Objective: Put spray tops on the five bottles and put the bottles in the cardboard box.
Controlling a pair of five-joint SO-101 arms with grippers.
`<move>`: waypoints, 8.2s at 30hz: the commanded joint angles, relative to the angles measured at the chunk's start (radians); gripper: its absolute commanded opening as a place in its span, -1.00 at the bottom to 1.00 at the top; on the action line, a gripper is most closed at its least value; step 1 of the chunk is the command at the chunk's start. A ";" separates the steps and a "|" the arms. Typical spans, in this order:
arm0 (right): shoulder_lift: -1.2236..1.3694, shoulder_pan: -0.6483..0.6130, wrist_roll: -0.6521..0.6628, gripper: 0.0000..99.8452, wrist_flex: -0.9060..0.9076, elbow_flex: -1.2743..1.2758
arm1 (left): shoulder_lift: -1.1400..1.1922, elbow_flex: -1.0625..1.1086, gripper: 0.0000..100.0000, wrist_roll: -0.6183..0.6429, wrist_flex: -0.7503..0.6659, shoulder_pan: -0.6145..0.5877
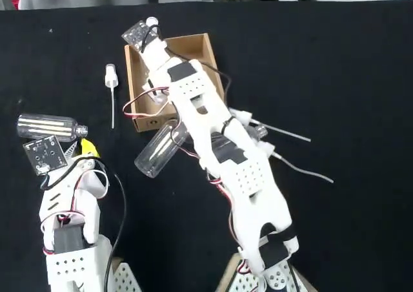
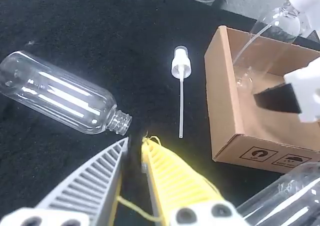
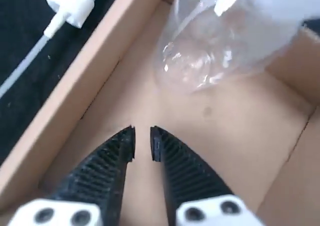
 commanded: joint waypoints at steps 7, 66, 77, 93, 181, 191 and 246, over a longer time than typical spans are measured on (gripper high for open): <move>0.021 0.046 0.006 -0.98 -0.107 -0.070 | -0.009 0.024 -0.93 -0.008 -0.025 -0.001; 0.062 0.255 0.006 -0.98 0.523 -0.386 | -0.009 0.019 -0.93 -0.008 -0.025 -0.001; 0.084 0.258 0.006 -0.98 0.674 -0.387 | -0.009 0.019 -0.93 -0.008 -0.025 -0.001; 0.081 0.259 -0.043 -0.98 0.753 -0.387 | -0.009 0.019 -0.93 -0.008 -0.025 -0.001; -1.615 0.258 -0.744 -0.45 0.496 1.362 | -0.008 0.025 -0.93 -0.008 -0.057 -0.021; -1.609 0.258 -0.853 -0.45 0.245 1.486 | -0.008 0.025 -0.93 -0.008 -0.055 -0.021; -1.211 0.344 -0.905 -0.77 0.315 1.264 | -0.008 0.025 -0.93 -0.008 -0.055 -0.021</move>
